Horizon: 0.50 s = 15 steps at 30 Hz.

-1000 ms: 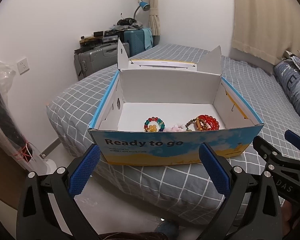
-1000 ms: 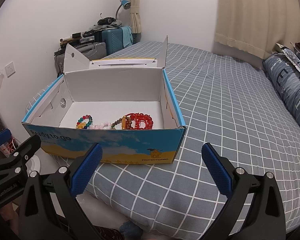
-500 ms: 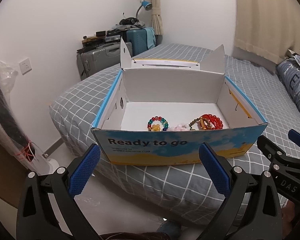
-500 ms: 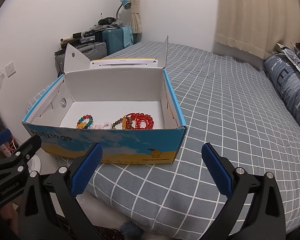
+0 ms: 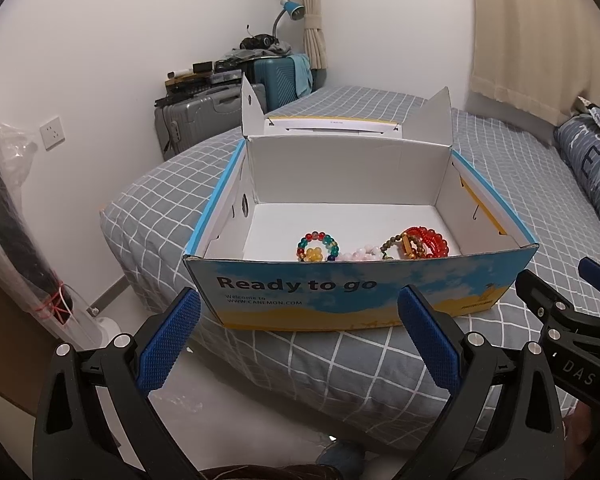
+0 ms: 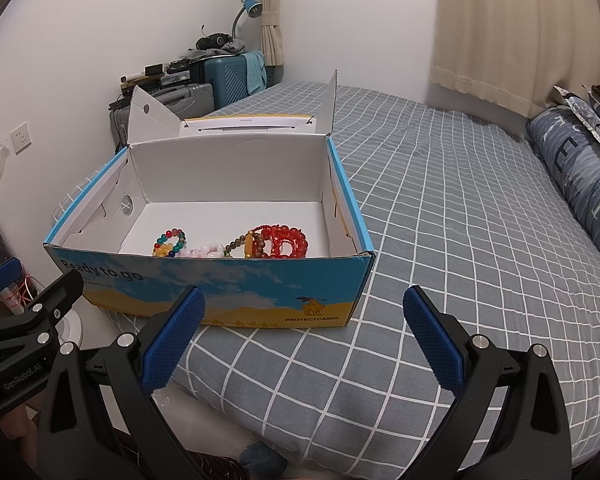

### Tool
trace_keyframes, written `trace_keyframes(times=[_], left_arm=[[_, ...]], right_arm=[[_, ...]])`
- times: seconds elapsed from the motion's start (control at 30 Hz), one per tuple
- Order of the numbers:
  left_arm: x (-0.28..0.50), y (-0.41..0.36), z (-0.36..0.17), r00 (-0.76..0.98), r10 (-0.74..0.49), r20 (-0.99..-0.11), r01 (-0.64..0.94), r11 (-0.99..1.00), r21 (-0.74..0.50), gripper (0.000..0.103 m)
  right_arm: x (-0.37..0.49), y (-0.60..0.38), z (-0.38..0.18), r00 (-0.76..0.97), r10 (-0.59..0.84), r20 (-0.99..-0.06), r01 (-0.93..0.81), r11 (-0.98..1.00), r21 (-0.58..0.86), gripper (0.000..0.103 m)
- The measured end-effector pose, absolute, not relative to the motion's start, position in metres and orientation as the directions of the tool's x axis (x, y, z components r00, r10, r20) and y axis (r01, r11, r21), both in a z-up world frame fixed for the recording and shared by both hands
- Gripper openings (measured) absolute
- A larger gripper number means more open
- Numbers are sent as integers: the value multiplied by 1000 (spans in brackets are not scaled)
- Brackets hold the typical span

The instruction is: Organize jewelry

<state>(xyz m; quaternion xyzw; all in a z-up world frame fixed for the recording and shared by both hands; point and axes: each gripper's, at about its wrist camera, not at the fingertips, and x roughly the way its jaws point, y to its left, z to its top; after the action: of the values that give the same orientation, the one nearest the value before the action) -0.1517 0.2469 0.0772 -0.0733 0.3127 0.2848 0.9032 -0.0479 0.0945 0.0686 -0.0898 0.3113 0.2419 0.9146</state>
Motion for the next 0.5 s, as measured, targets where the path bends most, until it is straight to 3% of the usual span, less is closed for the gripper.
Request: trace_keyframes(times=[0.5], left_arm=[[-151,243,78,641,477,-601,-557,828,64,97]], right_arm=[[-48,95,68,689,386,-613,-500,866,-18,95]])
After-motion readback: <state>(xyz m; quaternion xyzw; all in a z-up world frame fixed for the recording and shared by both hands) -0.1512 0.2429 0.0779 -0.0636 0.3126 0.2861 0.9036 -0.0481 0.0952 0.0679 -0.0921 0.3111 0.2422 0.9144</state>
